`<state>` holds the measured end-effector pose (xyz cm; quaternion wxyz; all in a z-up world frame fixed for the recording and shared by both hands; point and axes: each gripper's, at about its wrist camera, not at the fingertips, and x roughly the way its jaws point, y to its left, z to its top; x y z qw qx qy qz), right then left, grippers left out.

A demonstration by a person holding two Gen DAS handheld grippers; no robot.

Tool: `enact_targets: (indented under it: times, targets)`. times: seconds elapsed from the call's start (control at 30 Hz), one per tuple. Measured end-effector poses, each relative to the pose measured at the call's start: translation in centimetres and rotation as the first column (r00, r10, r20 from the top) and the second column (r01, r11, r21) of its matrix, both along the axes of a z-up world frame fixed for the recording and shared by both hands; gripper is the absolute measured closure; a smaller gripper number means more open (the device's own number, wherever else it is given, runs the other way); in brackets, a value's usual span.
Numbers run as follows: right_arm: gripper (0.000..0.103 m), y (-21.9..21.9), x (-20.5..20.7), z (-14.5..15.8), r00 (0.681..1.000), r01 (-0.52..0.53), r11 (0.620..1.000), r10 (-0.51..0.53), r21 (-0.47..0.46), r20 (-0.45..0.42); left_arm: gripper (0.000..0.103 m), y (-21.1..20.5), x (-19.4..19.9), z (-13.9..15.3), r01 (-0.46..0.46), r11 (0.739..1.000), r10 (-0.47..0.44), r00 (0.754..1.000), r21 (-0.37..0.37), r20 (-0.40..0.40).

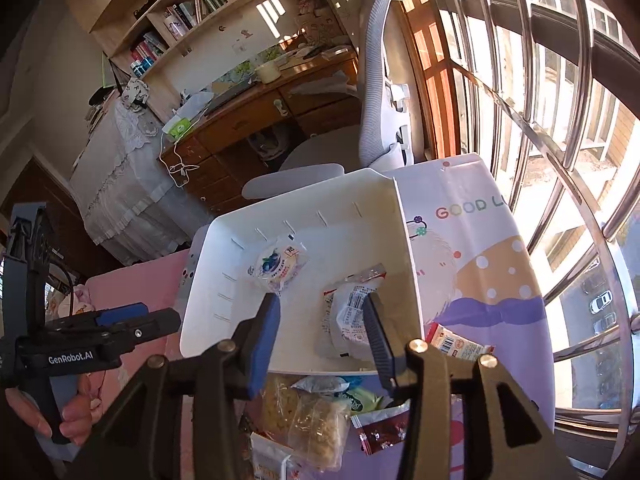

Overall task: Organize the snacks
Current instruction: 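Carry both bags over the white basket and open both grippers, then move both grippers back toward the remaining snacks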

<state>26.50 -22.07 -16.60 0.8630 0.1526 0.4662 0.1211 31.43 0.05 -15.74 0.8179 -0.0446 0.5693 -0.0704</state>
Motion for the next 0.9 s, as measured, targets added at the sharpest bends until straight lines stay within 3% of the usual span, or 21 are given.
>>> enact_targets:
  times: [0.5, 0.9]
  targets:
    - [0.044, 0.1, -6.1, 0.6, 0.996, -0.092, 0.995, 0.091, -0.031, -0.013, 0.020, -1.4, -8.9, 2.5, -0.072, 0.997, 0.072, 0.996, 0.010, 0.044]
    - [0.044, 0.7, -9.5, -2.5, 0.987, -0.149, 0.989, 0.148, -0.012, -0.054, 0.020, 1.0, -16.6, 1.4, -0.186, 0.982, 0.186, 0.982, 0.010, 0.045]
